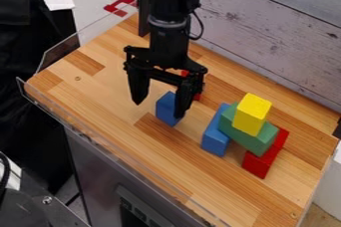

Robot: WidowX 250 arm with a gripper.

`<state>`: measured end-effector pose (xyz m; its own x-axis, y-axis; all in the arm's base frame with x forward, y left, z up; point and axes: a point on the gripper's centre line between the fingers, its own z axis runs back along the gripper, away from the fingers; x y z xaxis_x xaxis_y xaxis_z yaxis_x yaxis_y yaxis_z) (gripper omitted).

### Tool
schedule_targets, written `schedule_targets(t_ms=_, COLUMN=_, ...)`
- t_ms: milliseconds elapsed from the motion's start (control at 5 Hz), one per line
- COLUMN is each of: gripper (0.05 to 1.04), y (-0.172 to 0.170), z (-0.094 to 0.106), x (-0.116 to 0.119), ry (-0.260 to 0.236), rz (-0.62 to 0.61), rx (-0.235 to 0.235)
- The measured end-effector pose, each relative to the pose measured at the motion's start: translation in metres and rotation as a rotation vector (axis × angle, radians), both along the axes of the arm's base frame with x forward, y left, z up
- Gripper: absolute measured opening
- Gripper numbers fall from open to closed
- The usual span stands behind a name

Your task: The blue cube is placed on top of it

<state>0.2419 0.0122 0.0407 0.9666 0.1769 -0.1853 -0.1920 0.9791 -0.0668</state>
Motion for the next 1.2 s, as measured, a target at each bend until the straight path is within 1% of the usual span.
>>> schedule_targets(t_ms=400, gripper=0.999, y=-0.001, z=-0.008, x=0.000, ry=0.023, rz=0.000, rx=-0.012)
schedule_targets(t_ms=800, gripper=0.997, y=0.001, z=-0.017, x=0.006, ry=0.043, rz=0.006, rx=-0.020)
schedule_targets(t_ms=1000, gripper=0.950, y=0.000, z=-0.021, x=0.008, ry=0.034, rz=0.025, rx=-0.025)
schedule_targets(t_ms=1200, gripper=0.665, y=0.002, z=-0.022, x=0.011, ry=0.015, rz=0.048, rx=-0.023)
